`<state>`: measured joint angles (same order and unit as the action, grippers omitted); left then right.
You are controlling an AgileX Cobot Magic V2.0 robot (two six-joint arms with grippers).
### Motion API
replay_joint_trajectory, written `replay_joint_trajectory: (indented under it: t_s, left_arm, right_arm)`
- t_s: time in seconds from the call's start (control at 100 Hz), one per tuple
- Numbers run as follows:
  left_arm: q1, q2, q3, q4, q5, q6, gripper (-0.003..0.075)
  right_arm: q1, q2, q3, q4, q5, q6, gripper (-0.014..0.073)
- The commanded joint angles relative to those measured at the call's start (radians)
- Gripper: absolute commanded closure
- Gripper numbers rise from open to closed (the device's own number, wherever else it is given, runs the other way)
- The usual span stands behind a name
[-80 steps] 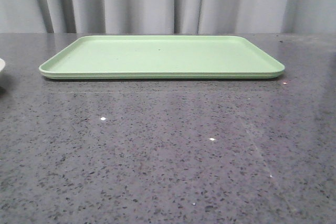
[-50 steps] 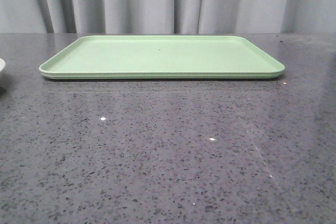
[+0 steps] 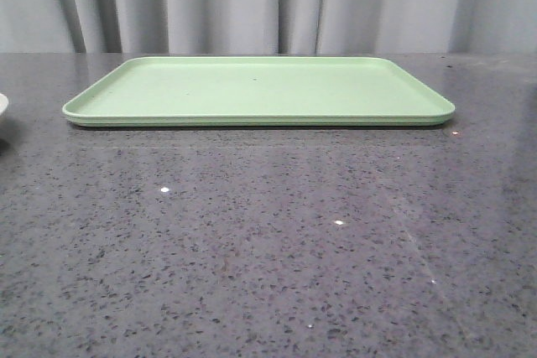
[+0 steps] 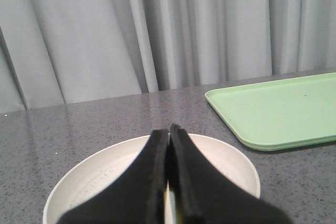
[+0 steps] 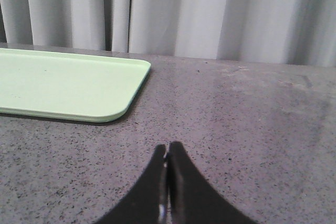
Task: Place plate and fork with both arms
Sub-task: 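Move the left gripper down over the cream plate holding spoon and fork, then open the left gripper and lower it onto the cream plate's rim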
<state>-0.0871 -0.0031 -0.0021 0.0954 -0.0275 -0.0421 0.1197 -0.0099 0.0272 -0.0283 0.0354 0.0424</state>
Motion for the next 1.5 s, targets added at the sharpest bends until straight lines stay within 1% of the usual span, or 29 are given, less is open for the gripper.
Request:
replay_joint_trajectory:
  t_s: [0.0, 0.26, 0.32, 0.38, 0.43, 0.48, 0.61, 0.67, 0.81, 0.96, 1.04, 1.11, 1.19, 1.28, 1.49]
  left_arm:
    - [-0.006, -0.032, 0.014, -0.008, -0.074, -0.010, 0.0741]
    - [-0.006, -0.032, 0.001, -0.008, -0.092, -0.010, 0.0741]
    - [-0.006, -0.032, -0.021, -0.017, -0.073, -0.010, 0.0741]
    - [-0.006, -0.031, -0.066, -0.053, -0.030, -0.010, 0.0741]
    - [-0.006, -0.028, -0.115, -0.079, 0.028, -0.010, 0.0741]
    - [-0.006, -0.016, -0.176, -0.095, 0.112, -0.010, 0.0741]
    - [-0.006, 0.051, -0.371, -0.095, 0.378, -0.010, 0.0741]
    - [-0.006, 0.102, -0.457, -0.095, 0.500, -0.010, 0.0741]
    - [-0.006, 0.241, -0.662, -0.102, 0.738, -0.010, 0.0741]
    - [-0.006, 0.404, -0.851, -0.148, 0.950, -0.010, 0.0741]
    - [-0.006, 0.478, -0.912, -0.174, 1.031, -0.010, 0.0741]
    - [-0.006, 0.527, -0.942, -0.202, 1.062, -0.010, 0.0741]
    - [-0.006, 0.557, -0.947, -0.219, 1.064, -0.005, 0.0741]
    - [-0.006, 0.564, -0.947, -0.227, 1.064, 0.018, 0.0741]
    - [-0.006, 0.564, -0.947, -0.227, 1.064, 0.023, 0.0731]
  right_arm:
    - [-0.007, -0.024, -0.006, -0.001, -0.085, -0.008, 0.0713]
    - [-0.007, -0.023, -0.011, -0.001, -0.137, -0.007, 0.0713]
    - [-0.006, -0.023, -0.030, 0.003, -0.114, -0.006, 0.0713]
    - [-0.006, -0.023, -0.063, 0.011, -0.056, -0.005, 0.0713]
    - [-0.006, -0.022, -0.105, 0.017, 0.008, -0.005, 0.0713]
    - [-0.006, -0.015, -0.162, 0.017, 0.080, -0.005, 0.0713]
    - [-0.006, 0.031, -0.310, 0.018, 0.273, -0.005, 0.0713]
    - [-0.006, 0.072, -0.387, 0.018, 0.349, -0.005, 0.0713]
    - [-0.006, 0.200, -0.553, 0.028, 0.552, -0.005, 0.0713]
    - [-0.006, 0.343, -0.723, 0.047, 0.793, -0.005, 0.0713]
    - [-0.006, 0.404, -0.789, 0.047, 0.857, -0.005, 0.0713]
    - [-0.006, 0.441, -0.821, 0.047, 0.867, -0.005, 0.0713]
    - [-0.006, 0.464, -0.827, 0.048, 0.849, -0.005, 0.0713]
    - [-0.006, 0.472, -0.821, 0.048, 0.849, -0.005, 0.0713]
    - [-0.006, 0.473, -0.818, 0.048, 0.850, -0.005, 0.0701]
